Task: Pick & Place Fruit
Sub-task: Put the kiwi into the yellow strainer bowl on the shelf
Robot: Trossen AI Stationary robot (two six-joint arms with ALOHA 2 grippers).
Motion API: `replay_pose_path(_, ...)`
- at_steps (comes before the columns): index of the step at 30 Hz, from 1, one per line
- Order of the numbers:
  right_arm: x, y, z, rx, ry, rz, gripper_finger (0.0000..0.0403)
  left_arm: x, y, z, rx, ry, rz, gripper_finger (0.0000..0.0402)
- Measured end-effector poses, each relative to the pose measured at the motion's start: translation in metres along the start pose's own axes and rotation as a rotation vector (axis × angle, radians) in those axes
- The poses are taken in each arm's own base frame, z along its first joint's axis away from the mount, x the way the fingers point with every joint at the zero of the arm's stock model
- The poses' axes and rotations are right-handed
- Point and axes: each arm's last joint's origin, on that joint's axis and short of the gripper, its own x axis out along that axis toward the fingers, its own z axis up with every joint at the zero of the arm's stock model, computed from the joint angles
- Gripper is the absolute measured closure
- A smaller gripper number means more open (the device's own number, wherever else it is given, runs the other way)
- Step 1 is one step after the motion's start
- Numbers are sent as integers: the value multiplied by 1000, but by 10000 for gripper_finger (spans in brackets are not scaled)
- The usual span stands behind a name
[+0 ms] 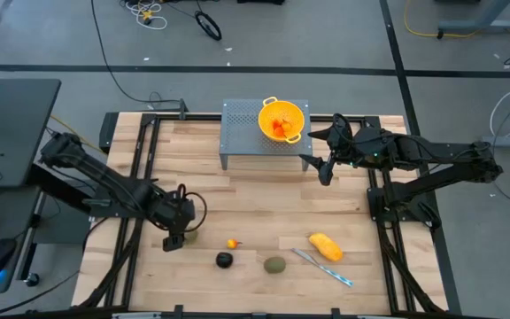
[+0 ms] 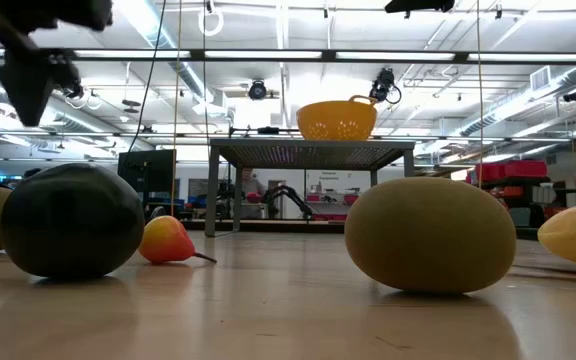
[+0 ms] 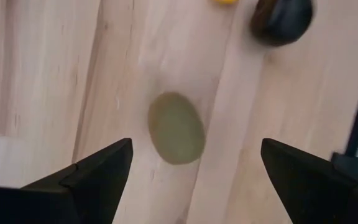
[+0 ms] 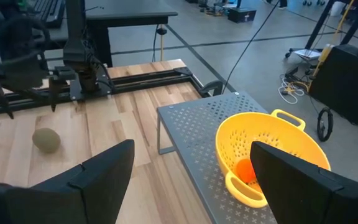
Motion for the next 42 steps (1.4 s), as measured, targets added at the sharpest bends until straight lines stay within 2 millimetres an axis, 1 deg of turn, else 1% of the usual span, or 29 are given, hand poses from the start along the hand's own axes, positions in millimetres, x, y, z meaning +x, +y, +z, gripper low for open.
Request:
replay_pose_path(6,0,0,0,0,0,0,71,16,4,-11,-15,30,18,36)
replay_pose_path(17,0,0,0,0,0,0,71,34,6,-15,-65,-3,-23,36)
replay_pose_path(29,0,-1,0,-1,-2,-27,71,39,7,-15,-70,-28,0,36)
replay_pose_path(32,0,-1,0,-1,-2,-27,71,47,5,-16,-62,14,11,36)
replay_pose_path(38,0,-1,0,-1,-1,-27,71,70,-3,-17,-39,96,45,36)
replay_pose_path(42,0,-1,0,-2,-1,-27,71,80,-4,-19,-60,134,83,36)
